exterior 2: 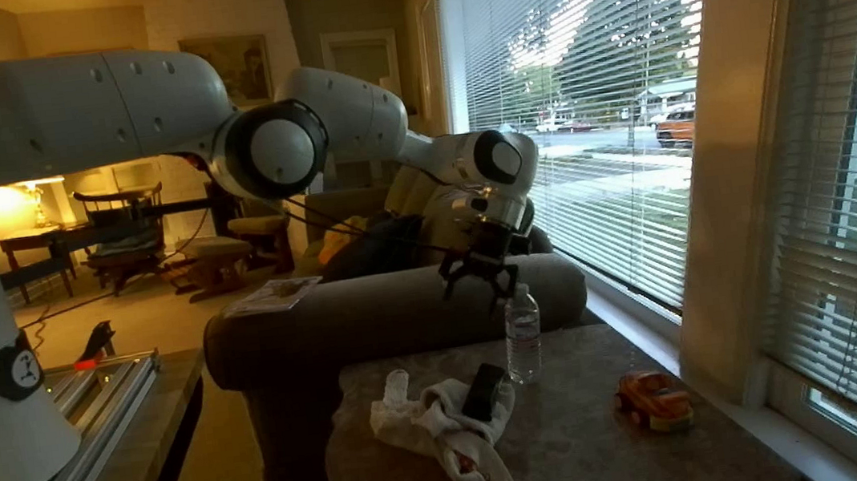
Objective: Put the grey remote control on the table.
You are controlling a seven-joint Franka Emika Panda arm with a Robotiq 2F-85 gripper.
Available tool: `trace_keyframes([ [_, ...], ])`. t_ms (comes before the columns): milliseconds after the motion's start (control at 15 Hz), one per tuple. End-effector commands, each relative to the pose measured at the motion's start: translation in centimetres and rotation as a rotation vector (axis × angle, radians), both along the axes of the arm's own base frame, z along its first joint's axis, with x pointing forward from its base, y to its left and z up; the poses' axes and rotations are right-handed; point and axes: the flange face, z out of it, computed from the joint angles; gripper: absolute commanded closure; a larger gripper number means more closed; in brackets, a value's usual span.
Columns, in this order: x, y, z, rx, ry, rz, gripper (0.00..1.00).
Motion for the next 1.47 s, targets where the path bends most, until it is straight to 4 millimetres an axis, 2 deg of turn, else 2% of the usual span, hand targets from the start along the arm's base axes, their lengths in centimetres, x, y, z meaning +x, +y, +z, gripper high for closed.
trace_keyframes([
  [0, 0.6, 0.0, 3.4, -0.026, -0.034, -0.071, 0.00],
  [67, 1.3, -0.5, 5.0, -0.025, -0.071, -0.096, 0.00],
  [133, 2.8, -3.1, 7.1, -0.018, -0.112, -0.105, 0.00],
  [267, 4.1, -4.5, 10.5, -0.037, -0.190, -0.171, 0.00],
  [400, 5.6, -8.6, 14.1, -0.051, -0.253, -0.221, 0.00],
  [600, 7.1, -13.4, 17.6, -0.042, -0.334, -0.326, 0.00],
  [800, 7.7, -16.8, 18.7, 0.033, -0.357, -0.446, 0.00],
  [867, 7.7, -17.3, 18.5, 0.059, -0.361, -0.482, 0.00],
  [933, 7.7, -17.0, 18.4, 0.024, -0.336, -0.381, 0.00],
  [1067, 7.8, -18.2, 18.2, 0.044, -0.337, -0.421, 0.00],
  [1267, 7.7, -17.9, 18.0, 0.048, -0.335, -0.428, 0.00],
  [1400, 6.9, -20.0, 18.7, 0.031, -0.372, -0.561, 0.00],
])
